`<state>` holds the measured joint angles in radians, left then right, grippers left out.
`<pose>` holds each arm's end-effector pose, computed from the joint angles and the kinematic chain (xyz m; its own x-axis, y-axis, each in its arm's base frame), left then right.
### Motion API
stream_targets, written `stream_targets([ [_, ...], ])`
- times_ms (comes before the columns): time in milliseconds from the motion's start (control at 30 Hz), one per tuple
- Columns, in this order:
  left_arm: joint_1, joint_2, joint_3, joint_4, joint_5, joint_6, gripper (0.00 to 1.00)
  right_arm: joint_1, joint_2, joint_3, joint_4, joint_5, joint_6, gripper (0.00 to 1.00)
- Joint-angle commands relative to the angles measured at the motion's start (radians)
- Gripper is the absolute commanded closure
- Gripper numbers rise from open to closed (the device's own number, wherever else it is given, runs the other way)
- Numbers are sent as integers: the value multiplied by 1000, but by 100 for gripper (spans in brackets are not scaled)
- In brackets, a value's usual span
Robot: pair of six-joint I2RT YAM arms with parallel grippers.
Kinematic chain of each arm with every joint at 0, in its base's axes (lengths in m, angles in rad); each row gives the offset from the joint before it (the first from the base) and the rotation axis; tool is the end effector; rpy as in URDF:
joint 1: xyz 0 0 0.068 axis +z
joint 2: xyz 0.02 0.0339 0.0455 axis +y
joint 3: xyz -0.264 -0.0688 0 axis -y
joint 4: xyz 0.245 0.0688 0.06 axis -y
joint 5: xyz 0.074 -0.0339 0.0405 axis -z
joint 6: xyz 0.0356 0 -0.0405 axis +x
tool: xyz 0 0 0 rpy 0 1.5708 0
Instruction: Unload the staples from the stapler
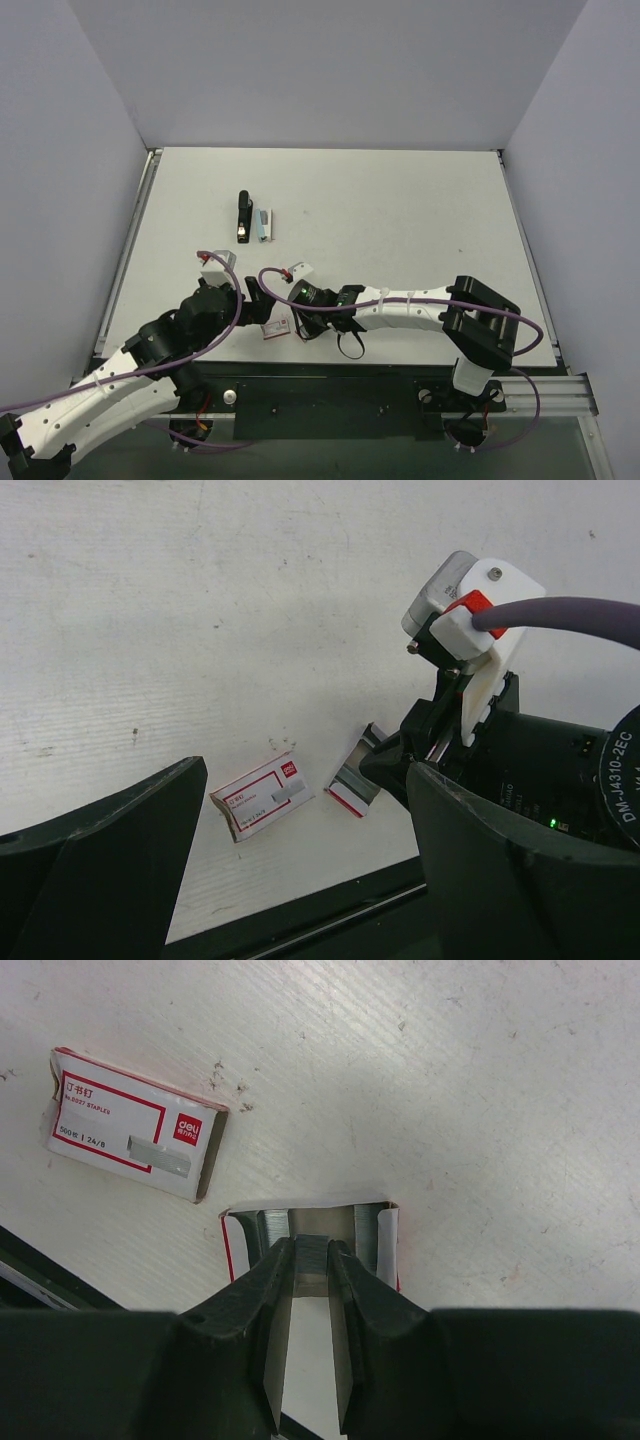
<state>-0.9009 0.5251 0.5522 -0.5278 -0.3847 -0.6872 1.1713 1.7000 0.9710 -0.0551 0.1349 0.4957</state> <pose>0.0904 -0.0926 0.2611 -0.5617 -0.2379 -0.7924 0.2146 0.8831 -0.4172 0.1421 0.3243 0.1797 -0.6582 -0.3472 -0.6680 -0.6398 0.7256 0.2532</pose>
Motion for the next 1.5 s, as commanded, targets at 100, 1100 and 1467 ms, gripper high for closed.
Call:
stream_targets([
  [100, -1, 12, 43, 20, -3, 5, 7, 1, 16, 5, -5, 26, 3, 80],
  [1100, -3, 104, -70, -14, -39, -106, 41, -51, -232, -112, -52, 75, 33, 64],
  [1467, -1, 138, -158, 48, -17, -156, 100, -148, -218, -149, -14, -67, 35, 65],
])
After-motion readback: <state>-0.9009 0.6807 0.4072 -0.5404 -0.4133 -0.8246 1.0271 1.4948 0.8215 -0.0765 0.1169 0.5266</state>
